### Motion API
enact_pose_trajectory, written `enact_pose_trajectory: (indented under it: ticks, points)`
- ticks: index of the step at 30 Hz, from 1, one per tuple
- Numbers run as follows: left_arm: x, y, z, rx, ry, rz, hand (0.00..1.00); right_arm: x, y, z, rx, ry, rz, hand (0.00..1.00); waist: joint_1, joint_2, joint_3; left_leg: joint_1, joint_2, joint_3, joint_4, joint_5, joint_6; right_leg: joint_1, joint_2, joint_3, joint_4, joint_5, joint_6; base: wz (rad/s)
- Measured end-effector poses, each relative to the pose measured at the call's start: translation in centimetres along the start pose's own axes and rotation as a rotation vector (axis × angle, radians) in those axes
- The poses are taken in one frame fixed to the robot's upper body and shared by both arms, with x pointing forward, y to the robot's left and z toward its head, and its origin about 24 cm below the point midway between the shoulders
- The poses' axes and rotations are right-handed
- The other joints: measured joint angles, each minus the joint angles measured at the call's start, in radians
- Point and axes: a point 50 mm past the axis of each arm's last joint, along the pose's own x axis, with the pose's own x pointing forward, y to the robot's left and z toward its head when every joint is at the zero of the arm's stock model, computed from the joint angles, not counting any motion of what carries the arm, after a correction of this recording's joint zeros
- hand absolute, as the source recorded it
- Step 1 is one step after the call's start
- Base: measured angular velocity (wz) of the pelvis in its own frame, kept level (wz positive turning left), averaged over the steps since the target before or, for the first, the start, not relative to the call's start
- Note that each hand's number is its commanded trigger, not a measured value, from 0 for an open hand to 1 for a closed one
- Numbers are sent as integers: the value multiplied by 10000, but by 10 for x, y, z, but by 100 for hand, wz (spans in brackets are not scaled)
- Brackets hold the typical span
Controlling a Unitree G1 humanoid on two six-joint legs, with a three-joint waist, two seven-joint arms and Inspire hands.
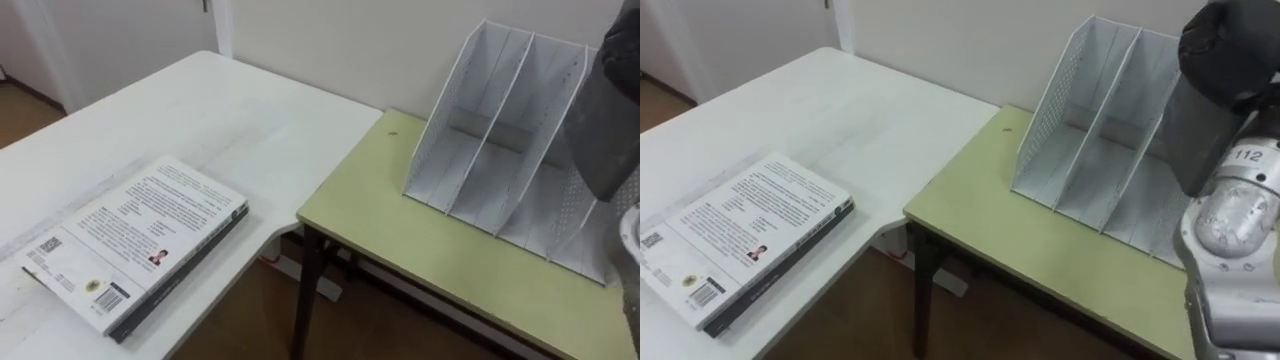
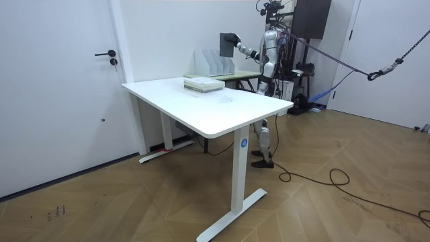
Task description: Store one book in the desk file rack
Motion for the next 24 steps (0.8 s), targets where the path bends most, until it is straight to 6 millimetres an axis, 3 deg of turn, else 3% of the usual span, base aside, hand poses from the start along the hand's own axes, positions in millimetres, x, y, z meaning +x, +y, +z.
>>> enact_pose_trajectory:
  ticks: [5,8,16,24]
  points:
    - [-1,3,3,76,-89,114,0,14,-5,-9,-506,311,-208,100,172,-242,-59,0,-19,-156,97,2,1,107,-28,-78,-88,2,0,5]
    - [-1,4,4,104,-103,139,0,16,-7,-21,-774,821,-280,100,265,-300,-39,34,-18,-215,137,2,1,185,-40,-161,-113,5,-4,7]
    - [-1,5,6,320,-45,69,0,16,-13,-43,-1029,1946,-368,100,266,-228,-7,-47,-16,-339,168,3,-3,177,-61,-322,-97,17,-23,5]
    - [-3,8,4,147,-25,171,0,36,-25,-61,-1461,2939,-993,100,162,-186,-21,-165,-19,-451,166,5,-5,168,-77,-566,-133,17,-22,4]
